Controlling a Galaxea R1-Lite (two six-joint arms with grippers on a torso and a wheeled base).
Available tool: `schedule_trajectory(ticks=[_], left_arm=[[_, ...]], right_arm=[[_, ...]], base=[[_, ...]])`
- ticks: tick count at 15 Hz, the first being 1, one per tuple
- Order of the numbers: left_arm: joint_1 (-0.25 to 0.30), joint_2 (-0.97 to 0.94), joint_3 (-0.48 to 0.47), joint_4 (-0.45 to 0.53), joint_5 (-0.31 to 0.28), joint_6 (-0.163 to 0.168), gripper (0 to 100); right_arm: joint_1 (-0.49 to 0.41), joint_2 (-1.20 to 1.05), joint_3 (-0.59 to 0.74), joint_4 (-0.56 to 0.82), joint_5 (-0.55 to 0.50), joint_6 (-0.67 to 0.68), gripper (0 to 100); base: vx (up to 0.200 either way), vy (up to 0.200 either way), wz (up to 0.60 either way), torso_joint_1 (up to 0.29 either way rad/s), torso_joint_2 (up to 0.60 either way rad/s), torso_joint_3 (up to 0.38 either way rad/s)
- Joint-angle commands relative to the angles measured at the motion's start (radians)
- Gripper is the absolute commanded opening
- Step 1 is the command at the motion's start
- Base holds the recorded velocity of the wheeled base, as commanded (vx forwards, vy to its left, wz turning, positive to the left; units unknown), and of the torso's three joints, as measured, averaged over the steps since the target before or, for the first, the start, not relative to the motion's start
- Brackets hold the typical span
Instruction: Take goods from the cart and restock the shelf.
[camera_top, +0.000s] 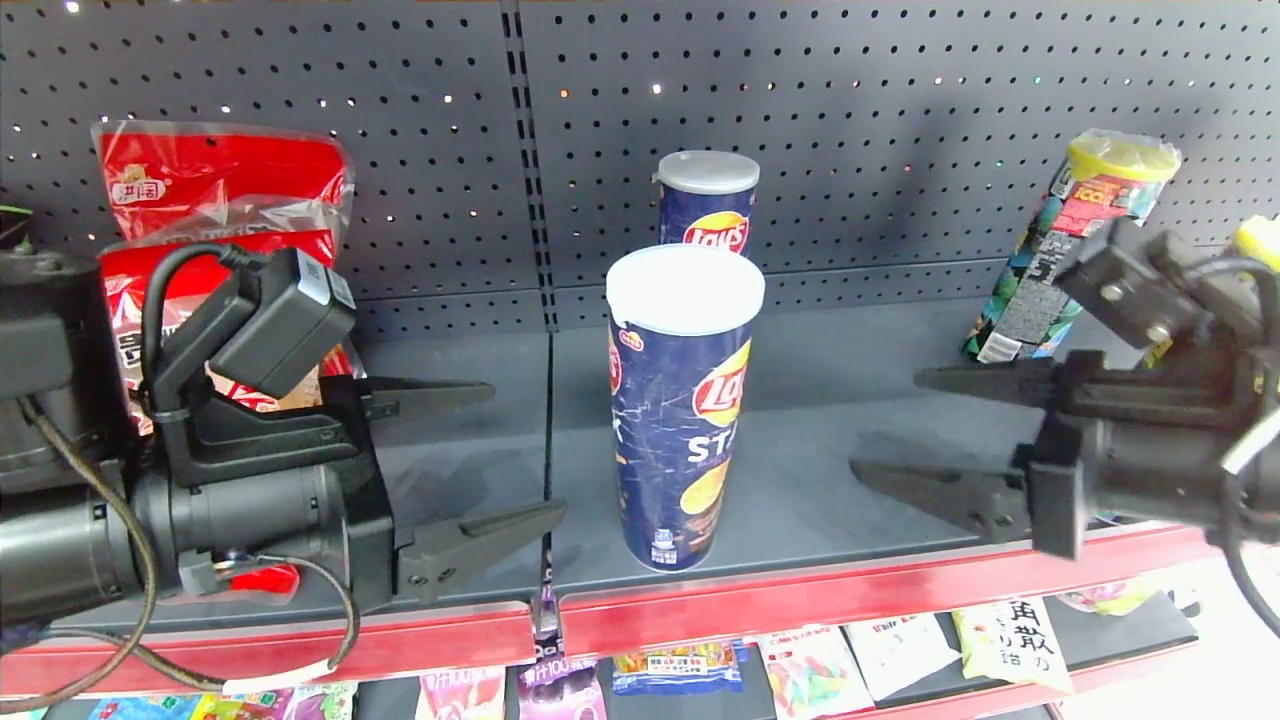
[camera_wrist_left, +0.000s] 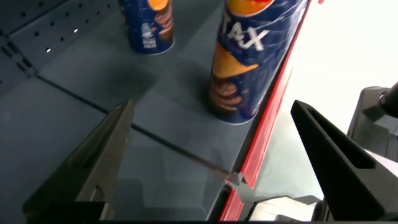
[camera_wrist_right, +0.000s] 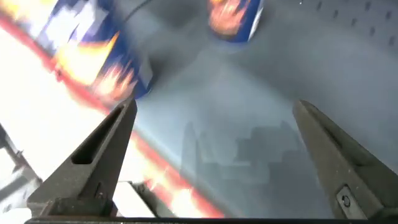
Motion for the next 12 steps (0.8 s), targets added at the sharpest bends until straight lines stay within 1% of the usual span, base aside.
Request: schedule_trajectory(ticks=[1,2,3,5,6,8,10,11,12], left_arm=[[-0.047,0.013,-0.018,0.000,0.006,0.000,100],[-0.061,0.010,-0.020,0.000,0.017,0.000,100],[-0.082,0.005,-0.020,0.000,0.047,0.000,100],[-0.085,0.002,-0.018,0.000,0.055,0.000,100],[-0.085,0.000,-0.020,0.000,0.057,0.000,100],[-0.087,-0.001,-0.021,-0.001,0.070,0.000,100],[-0.085,-0.004,-0.030,-0.014,0.093,0.000,100],[-0.085,-0.006,-0.035,-0.018,0.101,-0.001,100],[-0.085,-0.003,-0.052,-0.021,0.110,-0.006,100]], right_arm=[[0.042,-0.264,0.203,-0.009,-0.001,-0.009,100],[0.046,-0.308,0.235,-0.009,-0.001,-0.009,100],[0.046,-0.394,0.295,-0.005,-0.001,-0.009,100],[0.046,-0.493,0.365,-0.002,-0.002,-0.009,100],[0.040,-0.575,0.420,0.000,-0.016,-0.008,100],[0.011,-0.718,0.517,0.000,-0.111,-0.003,100],[-0.058,-0.821,0.565,0.001,-0.229,0.015,100],[-0.086,-0.839,0.569,0.004,-0.261,0.026,100],[-0.181,-0.881,0.574,0.020,-0.341,0.074,100]], base=[[0.000,0.000,0.00,0.000,0.00,0.000],[0.000,0.000,0.00,0.000,0.00,0.000],[0.000,0.000,0.00,0.000,0.00,0.000],[0.000,0.000,0.00,0.000,0.00,0.000],[0.000,0.000,0.00,0.000,0.00,0.000],[0.000,0.000,0.00,0.000,0.00,0.000],[0.000,0.000,0.00,0.000,0.00,0.000],[0.000,0.000,0.00,0.000,0.00,0.000],[0.000,0.000,0.00,0.000,0.00,0.000]])
